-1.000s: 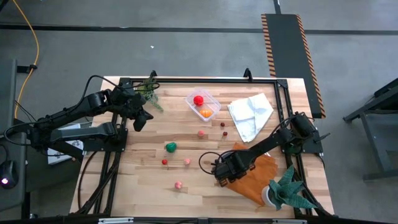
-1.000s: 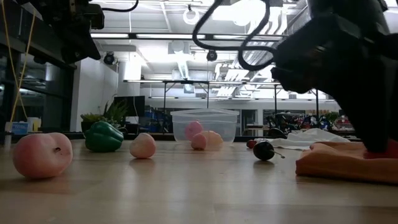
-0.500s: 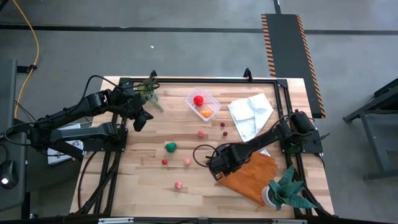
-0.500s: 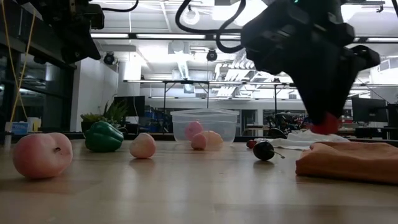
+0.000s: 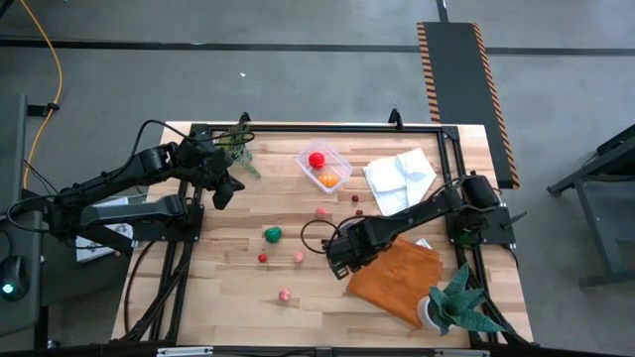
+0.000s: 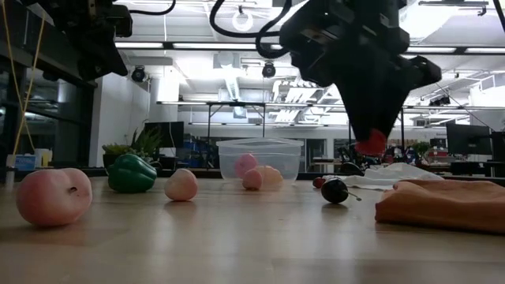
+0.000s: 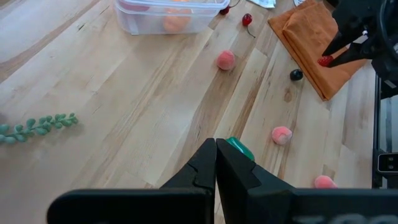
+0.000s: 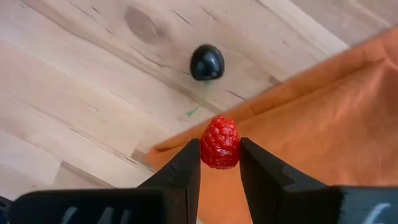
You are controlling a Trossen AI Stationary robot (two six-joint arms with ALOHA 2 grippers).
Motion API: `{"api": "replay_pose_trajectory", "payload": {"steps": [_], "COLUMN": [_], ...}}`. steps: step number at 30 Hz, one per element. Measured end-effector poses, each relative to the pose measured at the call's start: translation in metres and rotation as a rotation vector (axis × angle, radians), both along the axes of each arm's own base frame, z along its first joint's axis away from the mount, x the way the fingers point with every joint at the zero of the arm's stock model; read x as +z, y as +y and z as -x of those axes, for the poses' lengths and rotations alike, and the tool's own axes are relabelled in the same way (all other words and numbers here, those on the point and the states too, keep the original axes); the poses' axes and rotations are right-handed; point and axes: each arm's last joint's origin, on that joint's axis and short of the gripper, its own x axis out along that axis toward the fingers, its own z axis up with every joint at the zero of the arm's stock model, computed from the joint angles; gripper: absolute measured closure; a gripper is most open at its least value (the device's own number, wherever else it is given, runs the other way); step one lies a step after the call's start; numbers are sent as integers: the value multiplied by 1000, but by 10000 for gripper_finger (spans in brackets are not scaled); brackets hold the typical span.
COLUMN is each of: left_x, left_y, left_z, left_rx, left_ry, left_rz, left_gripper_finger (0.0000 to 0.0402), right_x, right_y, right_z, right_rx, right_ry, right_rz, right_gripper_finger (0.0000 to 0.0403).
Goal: Pick and placing Produce into tupperware
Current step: Put the red raspberry into the transparent bin
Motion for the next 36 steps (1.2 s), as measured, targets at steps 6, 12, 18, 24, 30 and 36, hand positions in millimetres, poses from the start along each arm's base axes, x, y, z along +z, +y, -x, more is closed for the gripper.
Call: {"api": "replay_pose_trajectory", "payload": {"steps": [6, 12, 18, 24, 30, 36], "left_x": [0, 0, 0, 0, 0, 0], "left_y": [0, 0, 0, 0, 0, 0], "left_z": [0, 0, 0, 0, 0, 0], "left_rx": [0, -1, -2, -2, -2, -1], "left_ry": [0, 0, 0, 0, 0, 0], "left_rz": [0, -1, -3, -3, -3, -4], "left_gripper_finger": [401, 401, 401, 401, 401, 401], "right_x": [6, 17, 28, 39, 48, 60], "right_y": [-10, -22, -39, -57, -76, -101], "right_z": [-5, -12, -16, -20, -25, -29], "right_rx": [22, 52, 91, 123, 148, 158], "right_ry": [-11, -37, -38, -50, -82, -113], "right_rz": [-3, -2, 9, 17, 25, 36], "right_gripper_finger": [320, 320, 320, 320, 320, 320]}}
